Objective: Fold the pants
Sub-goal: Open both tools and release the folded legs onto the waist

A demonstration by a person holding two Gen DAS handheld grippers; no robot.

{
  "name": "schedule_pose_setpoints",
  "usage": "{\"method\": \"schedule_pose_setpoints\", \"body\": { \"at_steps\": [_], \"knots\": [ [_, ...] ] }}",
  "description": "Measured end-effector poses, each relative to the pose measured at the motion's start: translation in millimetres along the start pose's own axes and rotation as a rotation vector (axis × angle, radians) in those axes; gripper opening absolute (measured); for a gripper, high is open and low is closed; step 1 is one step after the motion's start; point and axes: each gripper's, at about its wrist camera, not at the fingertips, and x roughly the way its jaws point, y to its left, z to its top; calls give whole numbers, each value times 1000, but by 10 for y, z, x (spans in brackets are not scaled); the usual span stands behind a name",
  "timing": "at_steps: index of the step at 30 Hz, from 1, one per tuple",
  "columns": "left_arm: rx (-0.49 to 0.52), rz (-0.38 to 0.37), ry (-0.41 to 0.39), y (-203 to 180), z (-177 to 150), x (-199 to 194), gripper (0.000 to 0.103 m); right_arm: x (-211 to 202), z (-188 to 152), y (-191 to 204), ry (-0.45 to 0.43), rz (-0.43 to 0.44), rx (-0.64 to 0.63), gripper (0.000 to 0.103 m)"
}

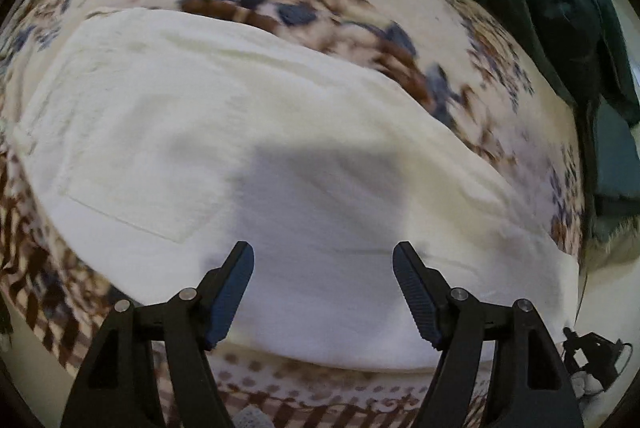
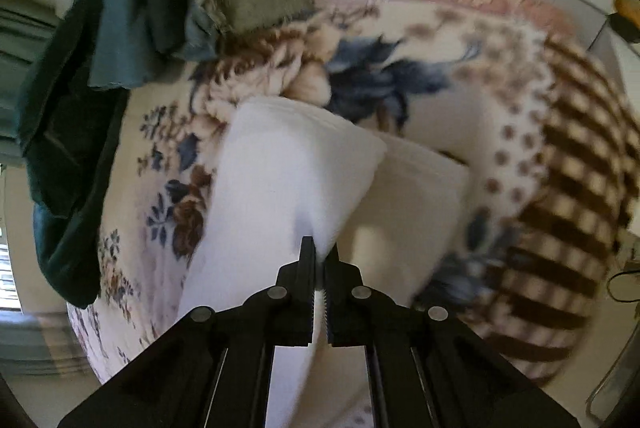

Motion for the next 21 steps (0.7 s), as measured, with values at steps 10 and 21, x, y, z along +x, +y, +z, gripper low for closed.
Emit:
{"method": "schedule_pose_setpoints", "body": {
  "at_steps": [10, 21],
  "knots": [
    [124, 6, 110, -201, -319, 256, 70, 142, 139, -545, 53, 97, 90, 54],
    [146, 55, 150, -239, -392, 558, 72, -13, 293, -408, -55, 122, 99, 7]
  ]
}}
